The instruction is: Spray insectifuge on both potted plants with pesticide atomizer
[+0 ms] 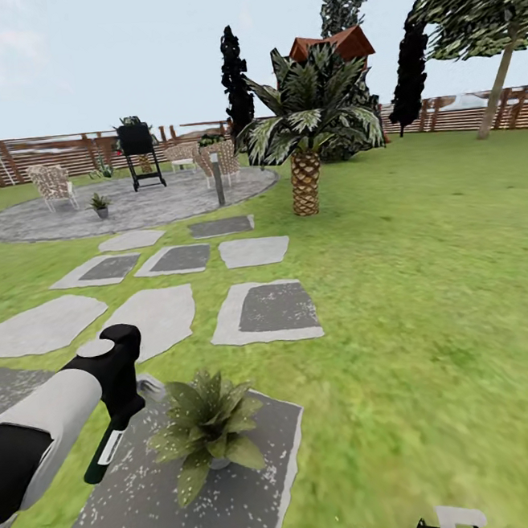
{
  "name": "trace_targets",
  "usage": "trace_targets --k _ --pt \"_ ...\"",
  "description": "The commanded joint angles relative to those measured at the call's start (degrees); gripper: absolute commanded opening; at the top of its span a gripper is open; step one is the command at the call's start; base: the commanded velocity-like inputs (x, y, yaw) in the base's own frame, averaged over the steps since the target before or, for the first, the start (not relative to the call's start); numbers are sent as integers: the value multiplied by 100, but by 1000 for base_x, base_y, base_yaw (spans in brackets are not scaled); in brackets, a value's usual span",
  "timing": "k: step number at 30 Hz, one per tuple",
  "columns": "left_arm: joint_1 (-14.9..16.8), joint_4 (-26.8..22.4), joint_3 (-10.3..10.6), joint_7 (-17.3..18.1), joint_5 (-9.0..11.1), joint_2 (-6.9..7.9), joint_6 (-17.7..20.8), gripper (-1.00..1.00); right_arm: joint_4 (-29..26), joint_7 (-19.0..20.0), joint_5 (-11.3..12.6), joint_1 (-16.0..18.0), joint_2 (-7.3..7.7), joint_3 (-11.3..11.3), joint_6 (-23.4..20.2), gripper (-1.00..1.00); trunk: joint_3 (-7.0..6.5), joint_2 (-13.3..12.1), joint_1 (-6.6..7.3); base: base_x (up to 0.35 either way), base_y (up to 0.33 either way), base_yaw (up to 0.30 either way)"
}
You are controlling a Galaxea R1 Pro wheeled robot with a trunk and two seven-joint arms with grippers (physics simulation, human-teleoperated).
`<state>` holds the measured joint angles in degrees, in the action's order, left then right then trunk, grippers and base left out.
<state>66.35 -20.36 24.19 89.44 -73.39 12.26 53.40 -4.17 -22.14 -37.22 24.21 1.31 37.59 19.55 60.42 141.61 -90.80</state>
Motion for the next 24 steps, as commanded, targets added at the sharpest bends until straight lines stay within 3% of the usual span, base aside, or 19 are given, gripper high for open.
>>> trace_targets --k 1,14,24 --pt "1 -10 10 56 -45 -2 62 -100 11 -18 -57 5 1 47 23 100 5 2 1 73 -18 114" --pt "1 -11 7 56 -2 -30 74 -100 11 -18 -57 4 1 47 24 100 5 2 1 199 -164 24" --pt "1 -45 -1 56 1 -25 74 -100 12 -18 -57 5 1 47 26 100 5 2 1 16 -280 256"
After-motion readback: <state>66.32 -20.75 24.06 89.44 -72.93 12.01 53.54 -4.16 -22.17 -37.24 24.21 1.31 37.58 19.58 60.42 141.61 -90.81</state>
